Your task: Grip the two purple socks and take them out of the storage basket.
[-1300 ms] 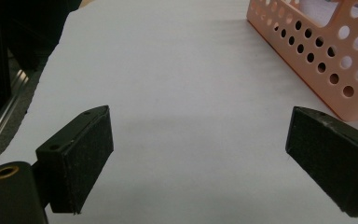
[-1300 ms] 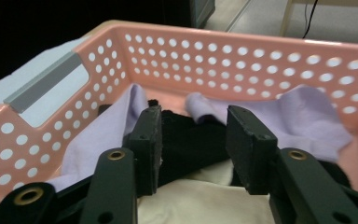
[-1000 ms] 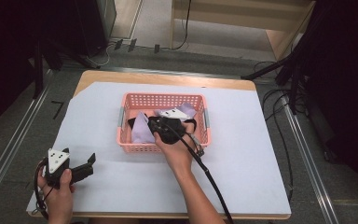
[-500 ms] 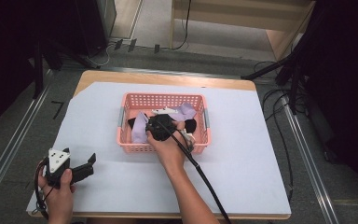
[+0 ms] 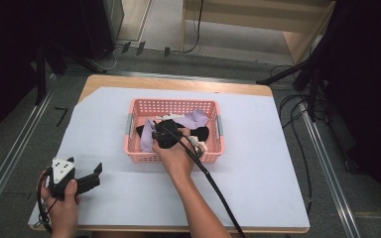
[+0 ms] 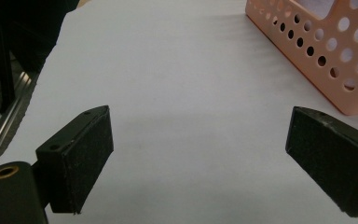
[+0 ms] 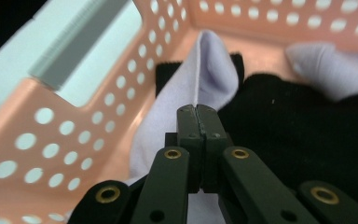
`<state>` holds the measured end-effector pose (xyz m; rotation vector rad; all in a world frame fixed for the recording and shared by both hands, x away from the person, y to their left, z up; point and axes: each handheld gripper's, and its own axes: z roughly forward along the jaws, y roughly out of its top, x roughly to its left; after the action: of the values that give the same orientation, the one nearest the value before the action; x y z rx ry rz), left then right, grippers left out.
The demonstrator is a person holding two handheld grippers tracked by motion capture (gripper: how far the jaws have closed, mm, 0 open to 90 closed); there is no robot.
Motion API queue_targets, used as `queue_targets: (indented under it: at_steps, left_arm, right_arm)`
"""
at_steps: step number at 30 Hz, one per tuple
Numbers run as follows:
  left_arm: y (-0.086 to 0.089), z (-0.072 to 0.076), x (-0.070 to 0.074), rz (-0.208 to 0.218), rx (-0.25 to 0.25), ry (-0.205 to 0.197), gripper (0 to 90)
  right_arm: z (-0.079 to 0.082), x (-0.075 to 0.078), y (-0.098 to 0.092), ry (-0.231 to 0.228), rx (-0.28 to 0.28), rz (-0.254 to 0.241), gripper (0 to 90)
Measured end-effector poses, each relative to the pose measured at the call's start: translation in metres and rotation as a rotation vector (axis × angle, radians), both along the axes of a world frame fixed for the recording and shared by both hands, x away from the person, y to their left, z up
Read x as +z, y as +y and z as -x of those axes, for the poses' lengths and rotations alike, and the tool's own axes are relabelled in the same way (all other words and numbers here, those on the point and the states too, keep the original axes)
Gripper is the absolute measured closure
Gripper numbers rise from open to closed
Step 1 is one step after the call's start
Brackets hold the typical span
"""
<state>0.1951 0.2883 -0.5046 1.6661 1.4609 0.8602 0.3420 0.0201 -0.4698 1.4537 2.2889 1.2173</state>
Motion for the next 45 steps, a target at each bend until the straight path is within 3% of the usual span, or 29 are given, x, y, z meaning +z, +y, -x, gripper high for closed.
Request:
queue_targets:
  at_steps: [5, 7, 8, 9, 10, 11, 12, 13, 15, 17, 20, 21, 34, 45]
  left_arm:
    - [0.000, 0.000, 0.000, -0.001, 0.001, -0.001, 8.3]
    - [0.000, 0.000, 0.000, 0.002, 0.001, -0.001, 8.3]
    - [0.000, 0.000, 0.000, 0.001, 0.001, -0.001, 8.3]
    - [0.000, 0.000, 0.000, 0.002, 0.001, -0.001, 8.3]
    - [0.000, 0.000, 0.000, 0.002, 0.002, -0.001, 8.3]
    - [0.000, 0.000, 0.000, 0.003, 0.001, -0.001, 8.3]
    - [0.000, 0.000, 0.000, 0.003, 0.001, -0.001, 8.3]
    - [0.000, 0.000, 0.000, 0.003, 0.001, -0.001, 8.3]
    - [0.000, 0.000, 0.000, 0.003, 0.000, 0.001, 8.3]
    - [0.000, 0.000, 0.000, 0.002, 0.000, 0.001, 8.3]
    - [0.000, 0.000, 0.000, 0.003, 0.001, -0.001, 8.3]
    - [0.000, 0.000, 0.000, 0.002, 0.000, -0.001, 8.3]
    - [0.000, 0.001, 0.000, 0.003, 0.002, -0.008, 8.2]
    - [0.000, 0.002, 0.000, -0.003, 0.010, -0.019, 8.2]
  right_arm:
    - [0.007, 0.009, -0.009, -0.095, 0.005, -0.076, 90.0]
    - [0.008, 0.010, -0.010, -0.111, 0.005, -0.083, 90.0]
    - [0.010, 0.014, -0.011, -0.161, 0.005, -0.111, 90.0]
    - [0.010, 0.014, -0.011, -0.161, 0.005, -0.111, 90.0]
    - [0.012, 0.019, -0.013, -0.207, 0.008, -0.137, 90.0]
    - [0.012, 0.019, -0.013, -0.207, 0.008, -0.137, 90.0]
    - [0.014, 0.023, -0.015, -0.261, 0.012, -0.149, 90.0]
    - [0.014, 0.023, -0.015, -0.261, 0.012, -0.149, 90.0]
    - [0.016, 0.028, -0.018, -0.318, 0.003, -0.163, 90.0]
    - [0.017, 0.029, -0.019, -0.335, -0.001, -0.167, 90.0]
    - [0.018, 0.034, -0.024, -0.397, -0.015, -0.178, 90.0]
    - [0.018, 0.037, -0.028, -0.438, -0.023, -0.179, 90.0]
    - [0.018, 0.059, -0.065, -0.549, -0.103, -0.189, 90.0]
    - [0.019, 0.069, -0.092, -0.589, -0.157, -0.194, 90.0]
